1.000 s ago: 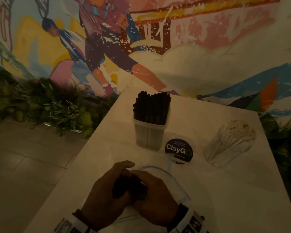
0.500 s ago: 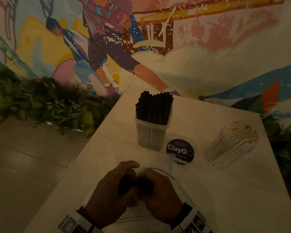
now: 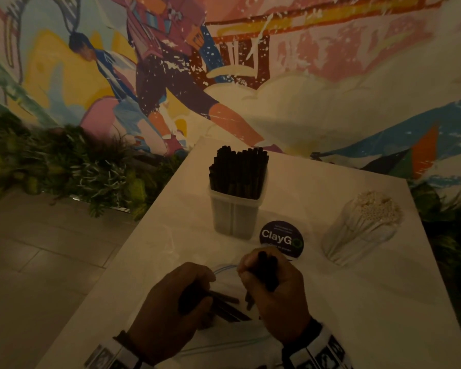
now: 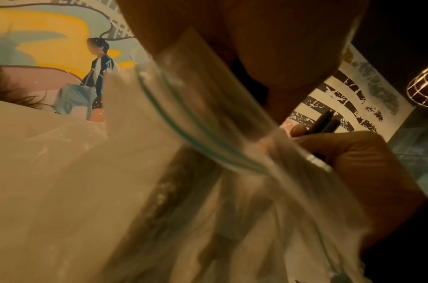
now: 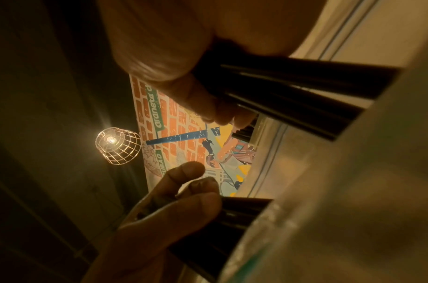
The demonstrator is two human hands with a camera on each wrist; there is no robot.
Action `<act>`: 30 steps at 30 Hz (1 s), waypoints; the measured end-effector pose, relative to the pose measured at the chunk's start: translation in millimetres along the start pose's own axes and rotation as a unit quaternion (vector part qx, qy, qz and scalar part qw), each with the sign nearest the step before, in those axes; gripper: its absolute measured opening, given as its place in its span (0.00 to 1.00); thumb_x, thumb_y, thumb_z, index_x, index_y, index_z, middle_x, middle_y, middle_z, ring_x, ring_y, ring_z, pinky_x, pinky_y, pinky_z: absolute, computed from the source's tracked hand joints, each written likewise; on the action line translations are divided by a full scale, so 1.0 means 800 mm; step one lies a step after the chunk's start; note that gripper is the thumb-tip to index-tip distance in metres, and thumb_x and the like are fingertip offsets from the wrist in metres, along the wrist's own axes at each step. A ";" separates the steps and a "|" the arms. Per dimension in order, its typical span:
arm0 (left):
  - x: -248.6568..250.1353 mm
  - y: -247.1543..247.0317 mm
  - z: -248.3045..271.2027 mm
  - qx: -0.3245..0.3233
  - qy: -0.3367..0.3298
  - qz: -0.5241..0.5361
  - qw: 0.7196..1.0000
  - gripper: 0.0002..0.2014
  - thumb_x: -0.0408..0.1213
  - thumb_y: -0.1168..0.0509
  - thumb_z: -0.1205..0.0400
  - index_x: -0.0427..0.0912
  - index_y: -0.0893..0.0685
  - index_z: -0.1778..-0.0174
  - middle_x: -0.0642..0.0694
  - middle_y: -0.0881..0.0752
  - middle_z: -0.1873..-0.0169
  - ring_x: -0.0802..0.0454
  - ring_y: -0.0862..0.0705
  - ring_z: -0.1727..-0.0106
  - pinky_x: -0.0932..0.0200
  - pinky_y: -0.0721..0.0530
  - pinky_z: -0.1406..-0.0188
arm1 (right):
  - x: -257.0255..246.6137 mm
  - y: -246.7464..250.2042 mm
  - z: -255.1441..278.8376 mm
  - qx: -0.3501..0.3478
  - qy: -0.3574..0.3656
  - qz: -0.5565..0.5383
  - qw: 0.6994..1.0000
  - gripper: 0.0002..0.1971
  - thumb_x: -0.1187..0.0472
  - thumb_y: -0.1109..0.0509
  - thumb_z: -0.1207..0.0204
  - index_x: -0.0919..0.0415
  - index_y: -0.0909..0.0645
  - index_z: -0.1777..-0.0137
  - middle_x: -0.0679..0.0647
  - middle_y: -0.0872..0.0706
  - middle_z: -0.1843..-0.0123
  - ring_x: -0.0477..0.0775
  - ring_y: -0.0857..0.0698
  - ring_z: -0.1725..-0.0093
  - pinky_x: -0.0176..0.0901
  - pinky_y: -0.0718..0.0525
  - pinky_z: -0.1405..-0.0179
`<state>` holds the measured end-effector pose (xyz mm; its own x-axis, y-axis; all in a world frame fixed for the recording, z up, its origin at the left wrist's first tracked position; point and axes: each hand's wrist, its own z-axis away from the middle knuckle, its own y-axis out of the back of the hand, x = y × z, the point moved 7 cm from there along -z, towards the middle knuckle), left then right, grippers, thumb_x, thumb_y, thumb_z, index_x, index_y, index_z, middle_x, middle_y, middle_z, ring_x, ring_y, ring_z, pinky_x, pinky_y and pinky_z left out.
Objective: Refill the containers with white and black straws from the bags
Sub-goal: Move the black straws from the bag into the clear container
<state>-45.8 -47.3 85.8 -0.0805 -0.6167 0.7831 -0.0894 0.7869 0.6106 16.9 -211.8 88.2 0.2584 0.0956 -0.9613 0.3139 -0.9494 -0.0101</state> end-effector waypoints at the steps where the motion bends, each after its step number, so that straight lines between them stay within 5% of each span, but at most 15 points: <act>1: -0.001 0.000 0.000 0.000 0.000 -0.003 1.000 0.14 0.44 0.31 0.30 0.64 0.22 0.52 0.62 0.17 0.54 0.60 0.17 0.57 0.63 0.17 0.59 | 0.000 0.001 0.000 0.009 0.008 -0.004 1.000 0.12 0.72 0.31 0.30 0.51 0.22 0.61 0.50 0.14 0.63 0.53 0.15 0.61 0.44 0.14 0.57; 5: 0.000 -0.001 0.001 0.001 -0.008 -0.007 1.000 0.16 0.39 0.30 0.31 0.63 0.22 0.53 0.60 0.17 0.56 0.61 0.17 0.58 0.70 0.21 0.61 | 0.010 0.006 -0.003 0.037 0.006 0.005 0.999 0.13 0.74 0.31 0.34 0.54 0.26 0.65 0.50 0.16 0.64 0.54 0.16 0.61 0.41 0.16 0.56; 9: -0.001 0.001 0.001 0.009 -0.012 -0.001 1.000 0.15 0.38 0.29 0.30 0.63 0.21 0.53 0.59 0.17 0.58 0.59 0.17 0.60 0.69 0.21 0.63 | 0.001 0.010 -0.003 0.059 0.040 0.039 0.997 0.10 0.61 0.29 0.35 0.52 0.29 0.67 0.50 0.21 0.69 0.58 0.22 0.69 0.51 0.20 0.67; 12: 0.001 0.001 0.000 0.012 -0.017 0.010 1.000 0.11 0.44 0.33 0.31 0.62 0.21 0.55 0.61 0.17 0.58 0.61 0.17 0.60 0.69 0.21 0.62 | 0.028 0.014 0.002 0.076 0.007 0.106 0.991 0.13 0.52 0.28 0.33 0.53 0.30 0.68 0.55 0.25 0.72 0.59 0.25 0.73 0.57 0.22 0.70; 15: 0.000 0.001 0.001 0.011 -0.021 0.010 1.000 0.14 0.39 0.30 0.30 0.62 0.21 0.55 0.61 0.17 0.57 0.61 0.17 0.59 0.70 0.21 0.62 | 0.043 0.016 0.009 0.071 -0.010 0.172 0.982 0.15 0.46 0.29 0.34 0.53 0.30 0.67 0.56 0.26 0.73 0.56 0.25 0.74 0.58 0.22 0.70; 20: -0.001 0.004 0.001 0.018 -0.023 0.021 0.999 0.11 0.41 0.32 0.30 0.62 0.21 0.55 0.57 0.17 0.59 0.57 0.17 0.61 0.64 0.19 0.64 | 0.028 0.021 0.008 0.095 0.021 0.139 0.985 0.15 0.46 0.27 0.31 0.49 0.29 0.67 0.52 0.25 0.73 0.58 0.24 0.74 0.50 0.22 0.71; 24: 0.002 0.004 0.000 0.015 -0.031 0.020 0.999 0.14 0.37 0.30 0.30 0.61 0.20 0.56 0.60 0.17 0.60 0.61 0.18 0.64 0.64 0.19 0.66 | 0.067 0.015 0.016 0.040 -0.061 0.185 0.980 0.14 0.48 0.29 0.35 0.55 0.28 0.67 0.56 0.22 0.73 0.55 0.22 0.72 0.57 0.19 0.66; 27: -0.002 0.006 0.000 0.021 -0.024 0.020 0.999 0.16 0.33 0.29 0.30 0.60 0.20 0.57 0.60 0.17 0.60 0.60 0.17 0.64 0.61 0.17 0.65 | 0.081 0.016 0.022 0.031 -0.101 0.184 0.977 0.13 0.47 0.28 0.36 0.52 0.28 0.69 0.54 0.22 0.71 0.52 0.22 0.71 0.51 0.21 0.63; 30: -0.004 0.005 0.001 0.020 -0.020 0.030 0.999 0.16 0.32 0.29 0.30 0.59 0.20 0.57 0.59 0.16 0.61 0.59 0.16 0.65 0.56 0.16 0.67 | 0.098 0.014 0.023 0.013 -0.148 0.208 0.967 0.16 0.58 0.24 0.31 0.45 0.28 0.71 0.51 0.19 0.70 0.53 0.19 0.69 0.56 0.19 0.58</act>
<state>-46.6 -42.5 85.5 -0.1259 -0.5700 0.8119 -0.1226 0.8211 0.5574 23.7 -220.8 7.8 0.0836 -0.3820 -0.9204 0.2159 -0.8947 0.3909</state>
